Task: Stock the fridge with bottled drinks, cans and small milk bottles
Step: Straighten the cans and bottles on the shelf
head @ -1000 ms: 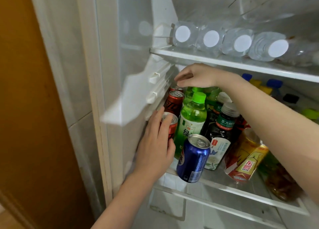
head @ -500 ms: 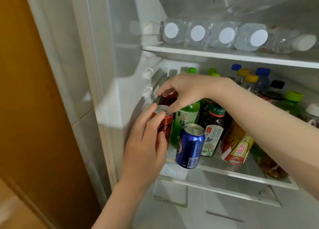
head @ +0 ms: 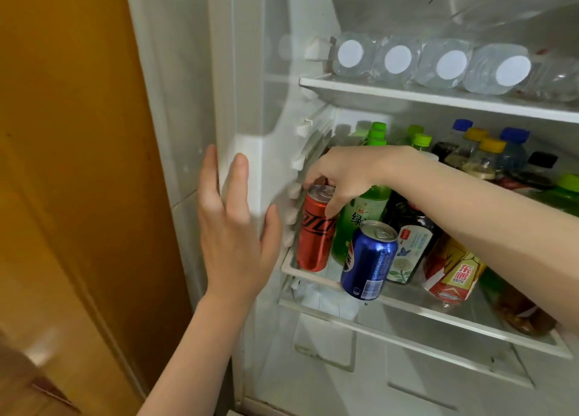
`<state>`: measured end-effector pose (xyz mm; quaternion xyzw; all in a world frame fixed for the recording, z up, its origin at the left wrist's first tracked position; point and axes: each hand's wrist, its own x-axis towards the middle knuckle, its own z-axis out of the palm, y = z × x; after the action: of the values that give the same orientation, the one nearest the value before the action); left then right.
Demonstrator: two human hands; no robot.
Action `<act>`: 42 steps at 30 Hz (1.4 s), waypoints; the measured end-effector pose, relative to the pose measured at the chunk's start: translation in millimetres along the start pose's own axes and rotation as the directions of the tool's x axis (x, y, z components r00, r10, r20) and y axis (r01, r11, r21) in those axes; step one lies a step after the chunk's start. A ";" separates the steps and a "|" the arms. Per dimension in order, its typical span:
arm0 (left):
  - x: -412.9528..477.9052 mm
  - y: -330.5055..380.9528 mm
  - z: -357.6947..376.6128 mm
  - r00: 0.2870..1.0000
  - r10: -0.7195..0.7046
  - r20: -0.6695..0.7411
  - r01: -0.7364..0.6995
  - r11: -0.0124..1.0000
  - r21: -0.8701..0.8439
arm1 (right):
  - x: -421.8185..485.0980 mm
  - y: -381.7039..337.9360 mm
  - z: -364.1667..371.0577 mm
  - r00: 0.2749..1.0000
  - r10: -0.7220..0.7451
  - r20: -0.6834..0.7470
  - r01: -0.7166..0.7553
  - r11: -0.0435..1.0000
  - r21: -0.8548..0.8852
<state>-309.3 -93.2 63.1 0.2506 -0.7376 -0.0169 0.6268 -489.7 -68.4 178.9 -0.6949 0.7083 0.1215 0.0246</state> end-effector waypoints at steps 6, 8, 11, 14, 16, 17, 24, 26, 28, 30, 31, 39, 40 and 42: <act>-1.0 0.2 -0.5 0.999 -0.035 0.039 0.036 0.999 -0.040 | 8.0 5.6 -10.2 0.997 0.053 0.054 -0.052 0.998 -0.027; -1.6 -0.3 -1.0 0.999 -0.017 0.047 0.019 0.999 -0.043 | 13.0 9.8 -15.7 0.994 0.085 0.062 -0.084 0.996 -0.025; -1.9 -0.7 -1.8 0.999 -0.009 0.049 0.012 0.998 -0.068 | 23.8 17.1 -23.7 0.990 0.133 0.049 -0.131 0.990 -0.043; -2.7 -2.2 -1.6 0.999 0.012 0.043 -0.008 0.996 -0.093 | 37.8 23.4 -26.6 0.985 0.165 0.055 -0.161 0.984 -0.077; -3.0 -2.7 -1.2 0.999 0.017 0.050 -0.012 0.995 -0.098 | 46.0 27.8 -26.0 0.980 0.181 0.080 -0.173 0.980 -0.097; -3.0 -2.7 -1.0 0.998 0.016 0.054 -0.011 0.995 -0.097 | 49.5 30.2 -25.1 0.977 0.190 0.096 -0.180 0.978 -0.103; -1.6 -3.6 1.4 0.999 0.002 0.041 0.002 0.997 -0.075 | 65.1 43.1 -18.2 0.957 0.241 0.160 -0.228 0.969 -0.093; -2.0 -4.3 1.9 0.999 -0.001 0.036 0.003 0.997 -0.072 | 67.0 46.0 -18.3 0.956 0.250 0.152 -0.239 0.967 -0.085; -1.8 -4.7 2.6 0.999 -0.004 0.033 0.006 0.997 -0.071 | 68.1 48.7 -17.6 0.958 0.253 0.133 -0.242 0.966 -0.092; -1.5 -4.9 2.9 1.000 -0.006 0.030 0.008 0.998 -0.069 | 69.5 51.3 -16.4 0.960 0.252 0.119 -0.243 0.966 -0.090; -1.5 -5.2 3.0 1.000 -0.005 0.029 0.007 0.997 -0.071 | 70.0 52.3 -15.9 0.961 0.253 0.114 -0.244 0.966 -0.088; -1.9 -6.3 4.3 1.000 0.017 0.008 -0.017 0.996 -0.091 | 73.0 57.2 -13.8 0.962 0.256 0.096 -0.249 0.965 -0.080; -1.9 -6.6 4.7 1.000 0.018 0.005 -0.018 0.996 -0.091 | 73.3 57.7 -13.6 0.962 0.257 0.097 -0.250 0.965 -0.073; -2.4 -7.3 4.8 1.000 0.020 0.003 -0.019 0.996 -0.092 | 73.7 57.7 -13.0 0.962 0.256 0.093 -0.250 0.966 -0.071</act>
<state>-311.1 -100.0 57.4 0.2143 -0.7397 -0.0452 0.6363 -547.5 -142.9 184.4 -0.5923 0.7852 0.1793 0.0243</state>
